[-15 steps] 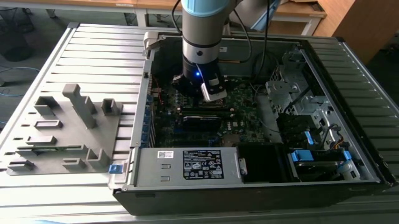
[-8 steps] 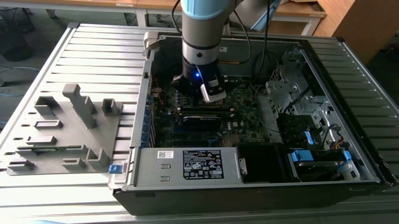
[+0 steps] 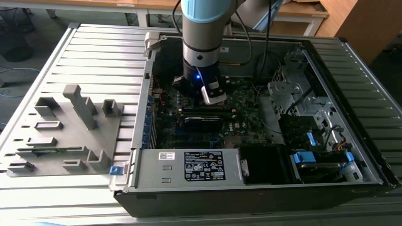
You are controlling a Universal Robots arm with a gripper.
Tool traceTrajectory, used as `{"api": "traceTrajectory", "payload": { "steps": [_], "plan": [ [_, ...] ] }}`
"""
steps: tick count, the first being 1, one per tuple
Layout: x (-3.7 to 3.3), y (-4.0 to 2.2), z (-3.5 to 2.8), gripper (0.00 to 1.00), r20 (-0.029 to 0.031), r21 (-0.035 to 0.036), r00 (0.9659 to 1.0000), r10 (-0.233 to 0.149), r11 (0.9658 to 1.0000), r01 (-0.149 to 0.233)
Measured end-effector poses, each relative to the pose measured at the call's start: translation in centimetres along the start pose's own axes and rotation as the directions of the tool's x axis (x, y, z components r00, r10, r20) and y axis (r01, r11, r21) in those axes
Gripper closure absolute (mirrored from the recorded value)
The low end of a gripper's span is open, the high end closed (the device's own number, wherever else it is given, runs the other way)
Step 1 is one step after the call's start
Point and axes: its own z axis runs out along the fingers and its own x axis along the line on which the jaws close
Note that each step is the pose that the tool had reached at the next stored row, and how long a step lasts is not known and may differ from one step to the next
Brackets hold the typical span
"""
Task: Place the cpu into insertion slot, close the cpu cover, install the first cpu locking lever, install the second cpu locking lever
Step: 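Install the second cpu locking lever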
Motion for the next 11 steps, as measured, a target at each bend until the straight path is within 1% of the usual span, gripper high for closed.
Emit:
{"api": "traceTrajectory", "payload": {
  "steps": [5, 11],
  "plan": [
    [0.26, -0.09, 0.35, 0.89, -0.0008, -0.0049, 1.0, 0.0, 1.0, 0.0],
    [0.37, -0.12, 0.48, 0.89, -0.0013, -0.0081, 1.0, 0.0, 1.0, 0.0]
  ]
}}
